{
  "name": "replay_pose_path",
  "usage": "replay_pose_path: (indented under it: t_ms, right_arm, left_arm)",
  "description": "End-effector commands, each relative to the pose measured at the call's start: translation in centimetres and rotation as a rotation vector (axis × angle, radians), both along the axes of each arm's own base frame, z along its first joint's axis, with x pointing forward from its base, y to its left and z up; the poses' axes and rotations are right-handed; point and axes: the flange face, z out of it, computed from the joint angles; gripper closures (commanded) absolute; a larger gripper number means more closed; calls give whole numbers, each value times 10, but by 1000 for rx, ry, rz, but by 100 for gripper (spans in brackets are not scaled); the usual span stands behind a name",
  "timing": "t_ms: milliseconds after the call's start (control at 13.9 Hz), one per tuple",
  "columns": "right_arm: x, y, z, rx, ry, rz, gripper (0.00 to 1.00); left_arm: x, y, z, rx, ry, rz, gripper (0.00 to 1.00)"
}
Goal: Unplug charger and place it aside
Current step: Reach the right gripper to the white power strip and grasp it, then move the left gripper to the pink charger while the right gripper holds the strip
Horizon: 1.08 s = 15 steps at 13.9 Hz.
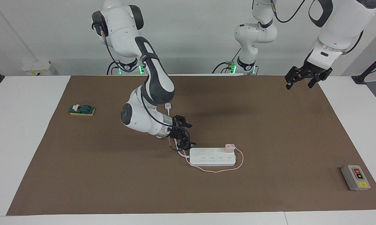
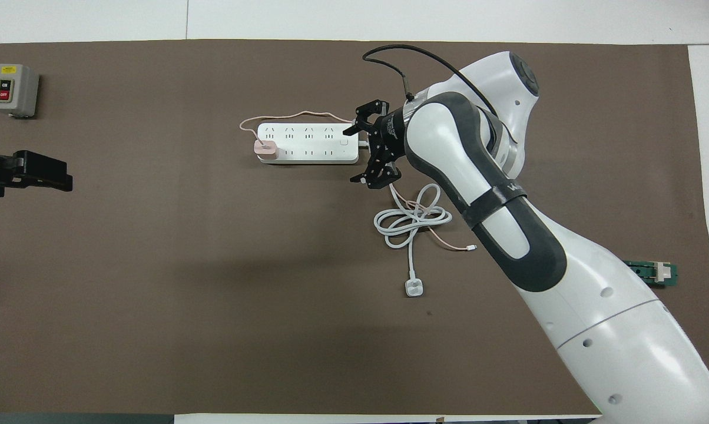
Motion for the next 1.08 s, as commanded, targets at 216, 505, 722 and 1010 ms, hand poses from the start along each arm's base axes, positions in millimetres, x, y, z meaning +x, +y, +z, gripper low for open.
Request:
replay_pose_path:
  t_ms: [216,505,722,1010]
  right_arm:
    - [36,31,-53,20,18,-43,0]
    - [36,40,-67,18,-11,0,0]
    - [36,41,-69,15,-38,12,0]
    - [39,42,-74,14,-60,14,0]
  left_arm:
    - [-10,-18,-8,5,-26,509,0]
    - [9,-70,-41,-14,-57,959,0]
    - [46,-127,-100,21,-40,1173,0]
    - [82,-164,-162,1,-10,1367,0]
